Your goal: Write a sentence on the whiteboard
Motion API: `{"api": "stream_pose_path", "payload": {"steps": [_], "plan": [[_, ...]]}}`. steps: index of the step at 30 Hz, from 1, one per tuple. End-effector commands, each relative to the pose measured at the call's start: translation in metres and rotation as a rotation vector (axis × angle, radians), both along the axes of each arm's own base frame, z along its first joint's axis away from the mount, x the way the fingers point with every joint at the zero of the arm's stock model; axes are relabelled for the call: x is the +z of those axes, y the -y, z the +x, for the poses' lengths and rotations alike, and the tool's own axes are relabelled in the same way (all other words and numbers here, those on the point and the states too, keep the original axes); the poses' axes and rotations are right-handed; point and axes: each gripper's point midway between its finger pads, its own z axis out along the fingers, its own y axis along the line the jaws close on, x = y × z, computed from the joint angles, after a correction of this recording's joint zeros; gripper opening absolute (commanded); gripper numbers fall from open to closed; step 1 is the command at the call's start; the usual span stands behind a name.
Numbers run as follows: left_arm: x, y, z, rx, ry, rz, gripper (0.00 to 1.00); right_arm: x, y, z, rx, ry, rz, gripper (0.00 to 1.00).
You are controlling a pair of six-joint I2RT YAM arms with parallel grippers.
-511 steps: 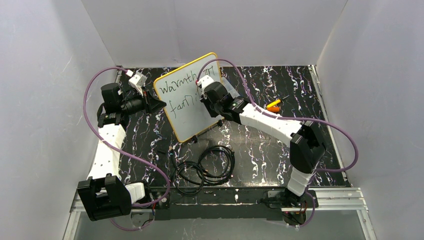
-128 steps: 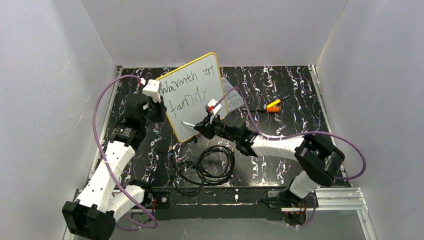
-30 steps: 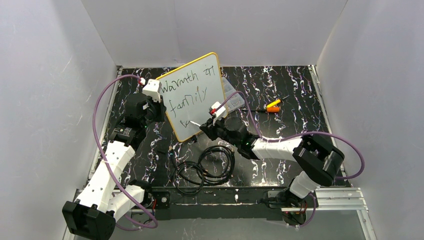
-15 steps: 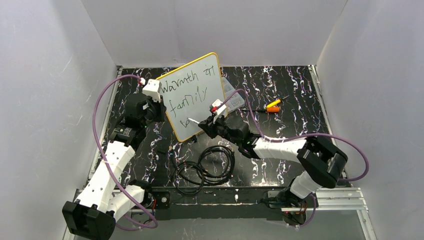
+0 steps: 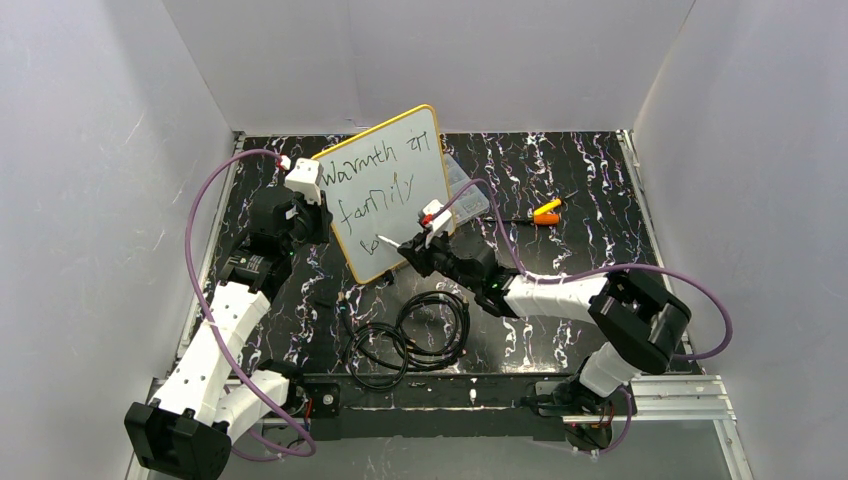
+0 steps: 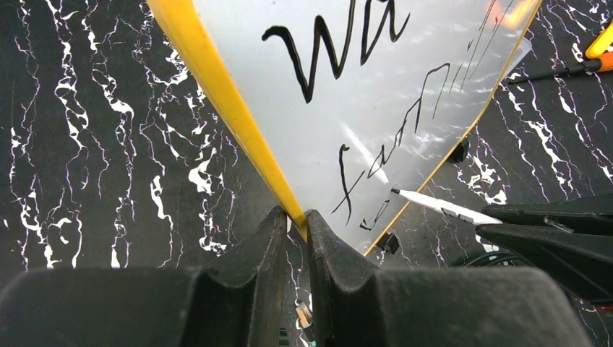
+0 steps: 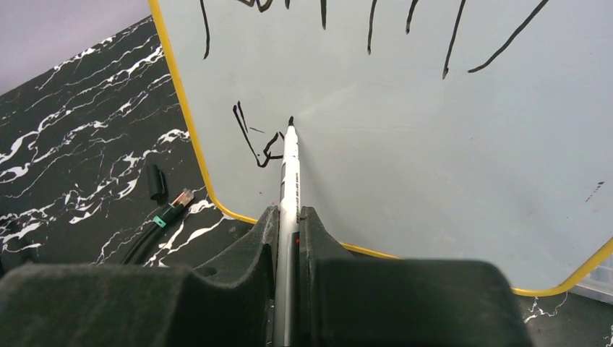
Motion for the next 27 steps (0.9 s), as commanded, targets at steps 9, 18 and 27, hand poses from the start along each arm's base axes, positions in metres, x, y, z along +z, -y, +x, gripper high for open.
{"api": "stream_pose_path", "payload": {"steps": [9,18,27], "plan": [[0.008,0.002,-0.003,-0.017,0.036,-0.011,0.15,-0.019,0.009,0.003,-0.045,-0.025,-0.021,0.01],[0.008,0.001,-0.003,-0.016,0.036,-0.011,0.15,-0.026,0.013,0.003,-0.06,-0.031,-0.033,0.01],[0.008,0.001,-0.003,-0.014,0.038,-0.01,0.15,0.012,0.008,0.018,-0.091,0.048,0.003,0.01]]}}
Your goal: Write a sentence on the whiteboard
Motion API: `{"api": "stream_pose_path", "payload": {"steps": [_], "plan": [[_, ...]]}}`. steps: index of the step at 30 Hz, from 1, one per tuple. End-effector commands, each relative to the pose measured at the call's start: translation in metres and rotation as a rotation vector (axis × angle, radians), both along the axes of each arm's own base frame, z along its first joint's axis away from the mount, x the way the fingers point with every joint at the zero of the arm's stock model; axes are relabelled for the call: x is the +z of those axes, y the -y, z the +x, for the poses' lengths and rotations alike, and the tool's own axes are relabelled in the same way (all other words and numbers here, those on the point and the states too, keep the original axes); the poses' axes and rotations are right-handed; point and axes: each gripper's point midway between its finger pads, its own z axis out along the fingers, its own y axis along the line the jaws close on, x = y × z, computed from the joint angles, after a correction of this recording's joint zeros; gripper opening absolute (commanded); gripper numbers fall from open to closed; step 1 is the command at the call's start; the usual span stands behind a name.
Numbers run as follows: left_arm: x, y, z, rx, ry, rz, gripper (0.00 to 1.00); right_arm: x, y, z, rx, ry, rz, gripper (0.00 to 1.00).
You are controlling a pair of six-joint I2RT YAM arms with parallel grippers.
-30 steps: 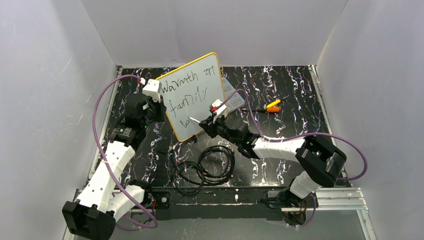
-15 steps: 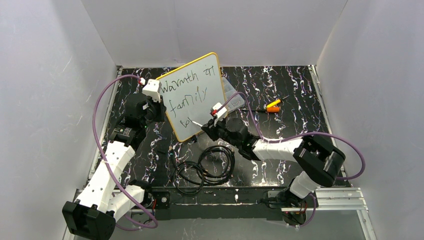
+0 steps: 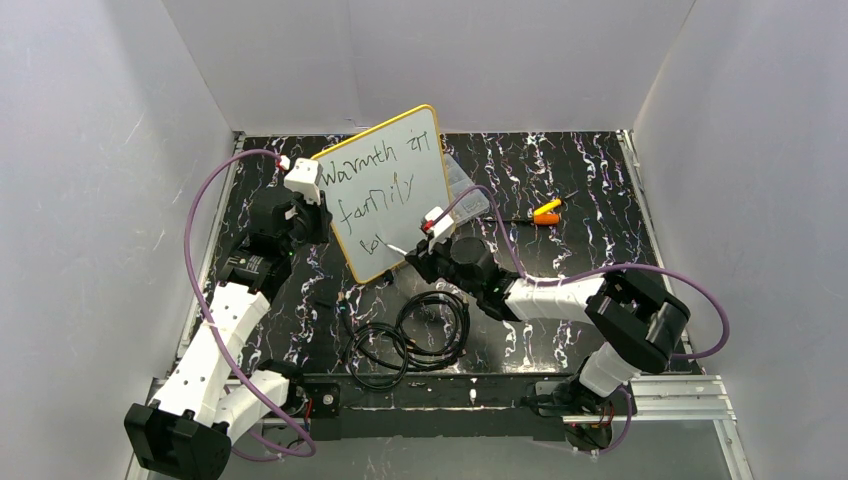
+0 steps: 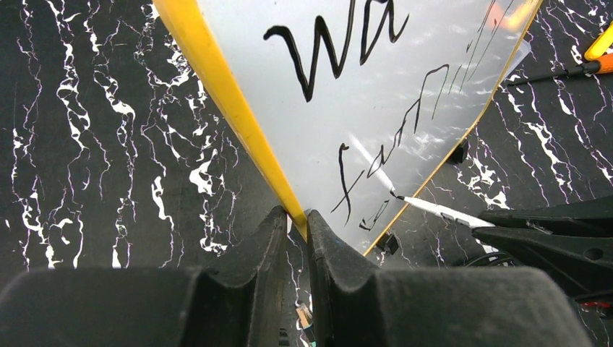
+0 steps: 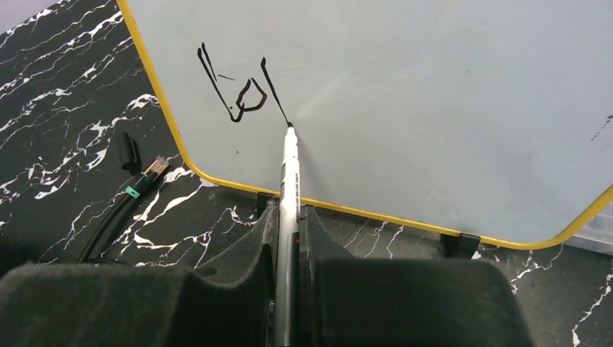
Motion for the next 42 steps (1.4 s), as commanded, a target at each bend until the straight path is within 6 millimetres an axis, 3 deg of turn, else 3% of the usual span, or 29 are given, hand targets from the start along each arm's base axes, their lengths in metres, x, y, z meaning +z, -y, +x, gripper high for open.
{"api": "stream_pose_path", "payload": {"steps": [1,28,35,42], "plan": [[0.007,0.002,-0.002,-0.015,0.033,-0.01,0.15,0.049,-0.007,0.021,-0.053,0.109,0.073,0.01],[0.005,0.004,-0.004,-0.022,0.026,-0.018,0.16,0.084,-0.005,0.023,-0.065,0.174,0.14,0.01],[0.005,0.002,-0.004,-0.017,0.024,-0.015,0.17,0.082,0.0,0.016,-0.05,0.167,0.145,0.01],[0.004,0.003,-0.002,-0.017,0.018,-0.016,0.18,0.058,0.003,0.01,-0.04,0.123,0.112,0.01]]}}
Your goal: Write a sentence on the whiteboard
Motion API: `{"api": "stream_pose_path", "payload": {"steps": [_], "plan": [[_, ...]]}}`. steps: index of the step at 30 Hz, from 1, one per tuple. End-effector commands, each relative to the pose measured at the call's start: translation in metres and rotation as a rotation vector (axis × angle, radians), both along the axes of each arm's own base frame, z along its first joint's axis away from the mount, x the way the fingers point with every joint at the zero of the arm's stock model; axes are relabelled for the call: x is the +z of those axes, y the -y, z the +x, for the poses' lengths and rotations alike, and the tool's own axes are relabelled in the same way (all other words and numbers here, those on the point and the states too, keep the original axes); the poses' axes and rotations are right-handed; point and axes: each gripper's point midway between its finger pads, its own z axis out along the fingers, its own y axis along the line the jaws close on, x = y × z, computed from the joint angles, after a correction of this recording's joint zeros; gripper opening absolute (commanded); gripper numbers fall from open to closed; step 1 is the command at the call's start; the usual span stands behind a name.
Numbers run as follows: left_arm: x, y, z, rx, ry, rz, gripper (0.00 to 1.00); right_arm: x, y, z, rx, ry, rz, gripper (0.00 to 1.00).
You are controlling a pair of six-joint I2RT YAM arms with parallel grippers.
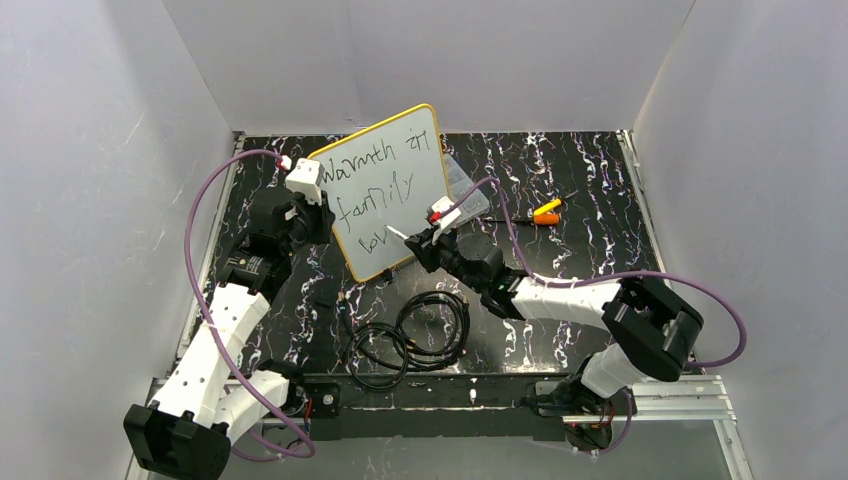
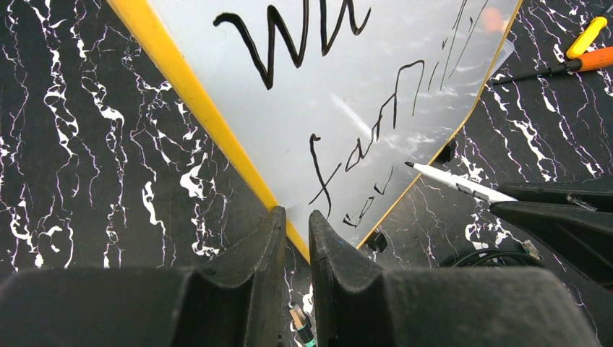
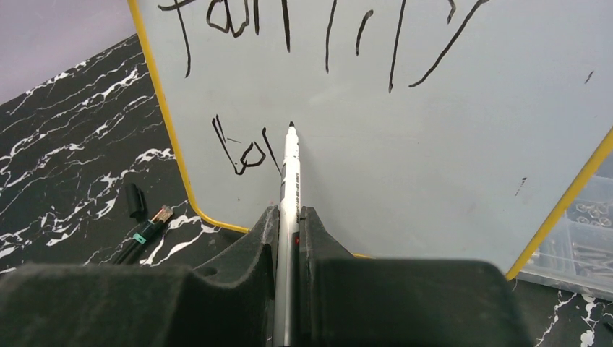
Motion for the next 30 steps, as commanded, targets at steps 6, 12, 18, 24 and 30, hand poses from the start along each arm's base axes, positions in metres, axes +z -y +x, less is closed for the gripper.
{"api": "stream_pose_path", "payload": {"steps": [6,12,18,24,30], "plan": [[0.001,0.001,-0.002,-0.005,0.01,-0.006,0.18,-0.011,0.002,-0.001,0.0,-0.013,0.015,0.01],[0.0,0.0,-0.001,-0.004,0.007,-0.004,0.18,-0.016,-0.001,0.005,-0.014,-0.014,-0.002,0.01],[0.001,0.0,-0.001,-0.001,0.01,-0.001,0.19,-0.017,0.0,0.012,-0.039,-0.011,-0.009,0.01],[0.001,-0.001,-0.001,-0.001,0.012,-0.002,0.19,-0.021,0.008,0.017,-0.075,-0.016,-0.024,0.01],[0.002,-0.001,-0.002,-0.001,0.014,-0.002,0.19,-0.014,0.013,0.021,-0.099,-0.002,-0.014,0.01]]}}
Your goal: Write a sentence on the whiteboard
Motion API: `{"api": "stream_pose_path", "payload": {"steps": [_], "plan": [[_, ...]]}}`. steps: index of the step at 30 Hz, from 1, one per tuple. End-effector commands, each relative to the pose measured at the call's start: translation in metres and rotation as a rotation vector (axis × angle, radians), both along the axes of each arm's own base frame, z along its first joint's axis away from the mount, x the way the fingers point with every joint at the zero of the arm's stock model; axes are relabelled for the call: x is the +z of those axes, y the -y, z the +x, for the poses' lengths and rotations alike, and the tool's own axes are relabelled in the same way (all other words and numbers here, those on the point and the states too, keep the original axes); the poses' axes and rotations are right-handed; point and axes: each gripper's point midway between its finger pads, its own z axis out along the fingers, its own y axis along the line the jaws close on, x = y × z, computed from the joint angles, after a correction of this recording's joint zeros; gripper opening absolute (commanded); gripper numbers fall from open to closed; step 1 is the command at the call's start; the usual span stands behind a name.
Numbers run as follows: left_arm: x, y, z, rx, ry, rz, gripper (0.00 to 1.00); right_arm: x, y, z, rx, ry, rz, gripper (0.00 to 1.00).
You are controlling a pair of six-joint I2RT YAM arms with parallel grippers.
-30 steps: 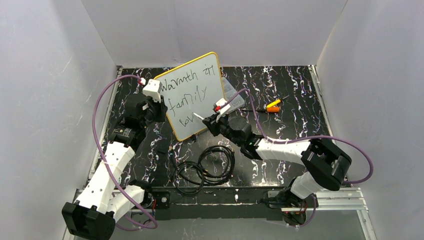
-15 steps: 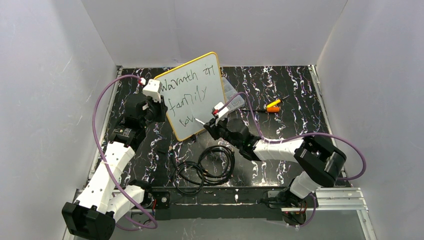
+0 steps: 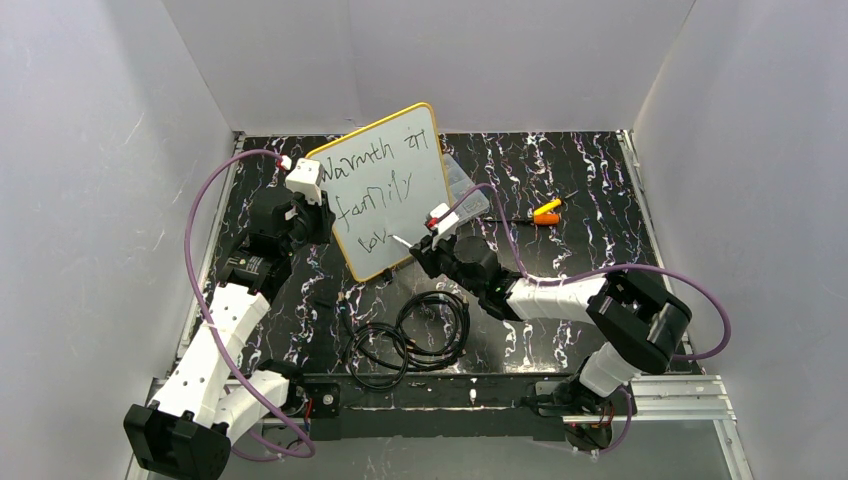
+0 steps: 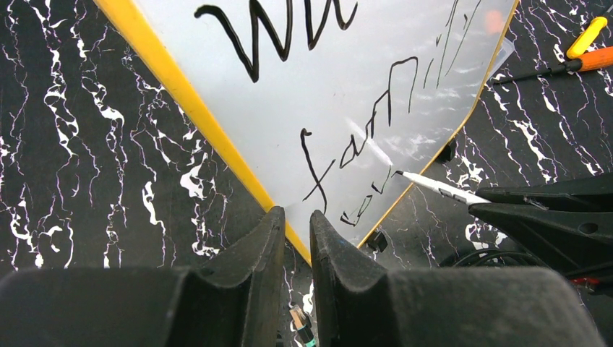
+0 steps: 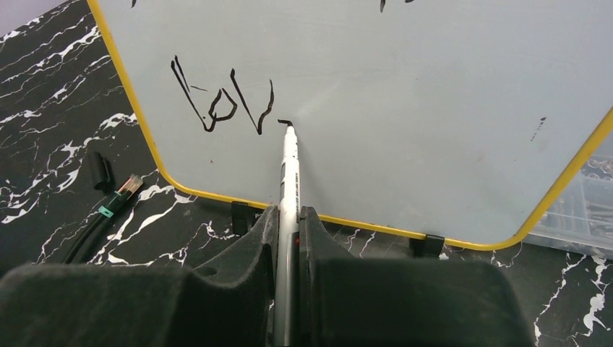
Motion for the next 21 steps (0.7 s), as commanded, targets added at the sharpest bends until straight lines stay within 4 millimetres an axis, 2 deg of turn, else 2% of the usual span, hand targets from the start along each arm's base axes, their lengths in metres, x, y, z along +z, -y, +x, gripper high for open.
{"api": "stream_pose_path", "payload": {"steps": [1,13,21], "plan": [[0.002,-0.001,-0.002,-0.002,0.015,-0.003,0.19,0.03,0.005,0.018,-0.071,0.063,0.056,0.01],[0.002,0.0,-0.002,-0.003,0.015,-0.005,0.19,0.057,0.002,0.019,-0.057,0.113,0.105,0.01],[0.003,0.001,-0.003,-0.006,0.016,-0.008,0.19,0.06,-0.003,0.018,-0.032,0.117,0.109,0.01]]}}
